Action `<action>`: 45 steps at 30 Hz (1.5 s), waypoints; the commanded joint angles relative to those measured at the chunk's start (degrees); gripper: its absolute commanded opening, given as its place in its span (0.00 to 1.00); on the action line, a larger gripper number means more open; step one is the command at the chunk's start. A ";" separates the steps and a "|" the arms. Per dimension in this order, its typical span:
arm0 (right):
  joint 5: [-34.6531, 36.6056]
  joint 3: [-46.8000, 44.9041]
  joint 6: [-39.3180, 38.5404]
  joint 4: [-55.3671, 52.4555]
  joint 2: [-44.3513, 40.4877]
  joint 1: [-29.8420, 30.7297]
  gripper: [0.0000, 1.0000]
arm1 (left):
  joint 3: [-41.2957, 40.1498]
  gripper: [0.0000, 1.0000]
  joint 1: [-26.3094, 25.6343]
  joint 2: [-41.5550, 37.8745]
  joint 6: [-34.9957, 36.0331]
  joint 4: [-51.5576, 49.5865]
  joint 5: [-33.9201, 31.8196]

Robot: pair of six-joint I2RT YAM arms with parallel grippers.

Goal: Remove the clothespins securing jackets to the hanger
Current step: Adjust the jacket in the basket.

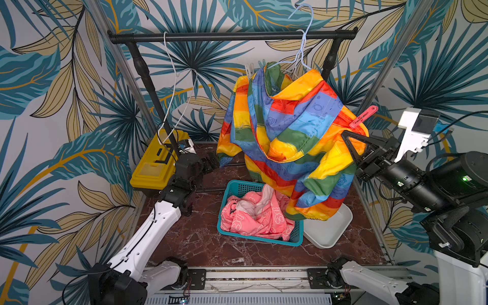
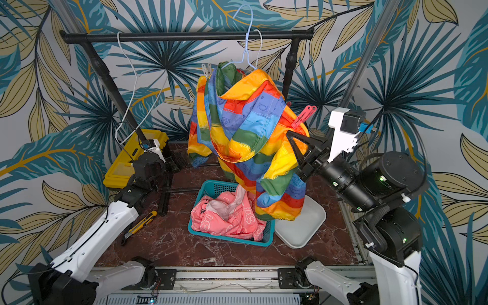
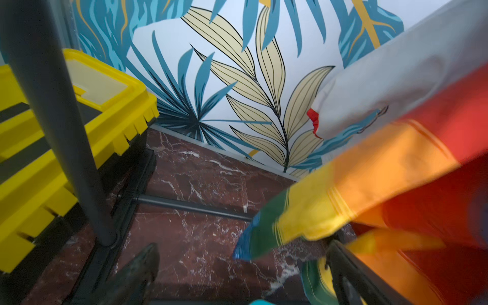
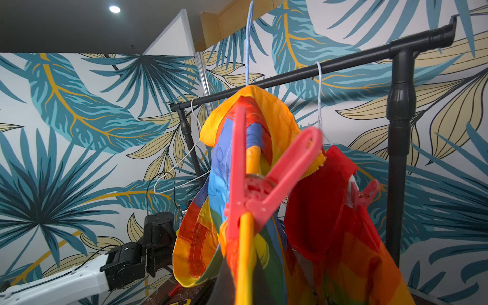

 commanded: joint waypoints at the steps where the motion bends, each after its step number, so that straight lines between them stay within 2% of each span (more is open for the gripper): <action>1: -3.00 0.83 -0.62 7.01 -1.20 -0.10 0.00 | 4.52 1.00 0.91 5.53 -0.53 2.39 1.37; 5: -4.55 1.15 -0.18 7.44 -0.97 -0.10 0.00 | 9.75 1.00 1.41 11.54 0.10 2.48 4.45; 10: -6.74 0.62 0.39 9.32 0.30 -0.10 0.00 | 12.01 1.00 0.38 13.18 3.23 4.34 15.32; 15: -10.64 0.75 3.00 14.20 3.50 -0.10 0.00 | 7.51 1.00 -2.64 7.26 6.71 6.27 20.26; 21: -15.60 1.35 7.10 20.49 7.44 -0.10 0.00 | 3.41 1.00 -3.35 0.87 9.57 6.66 26.49; 32: -20.29 4.68 12.28 24.68 7.25 -0.10 0.00 | -1.69 1.00 -3.50 -8.28 10.42 6.56 26.88; 34: -19.03 4.75 12.02 23.53 6.49 -0.10 0.00 | -2.76 0.99 -3.72 -10.33 10.20 6.55 26.79; 39: -10.12 3.91 8.26 16.04 4.12 -0.10 0.00 | -7.68 1.00 -3.74 -18.52 8.28 3.73 21.88; 45: -2.51 2.83 5.83 11.95 3.51 -0.10 0.00 | -9.47 1.00 -3.64 -28.86 9.10 -2.84 21.91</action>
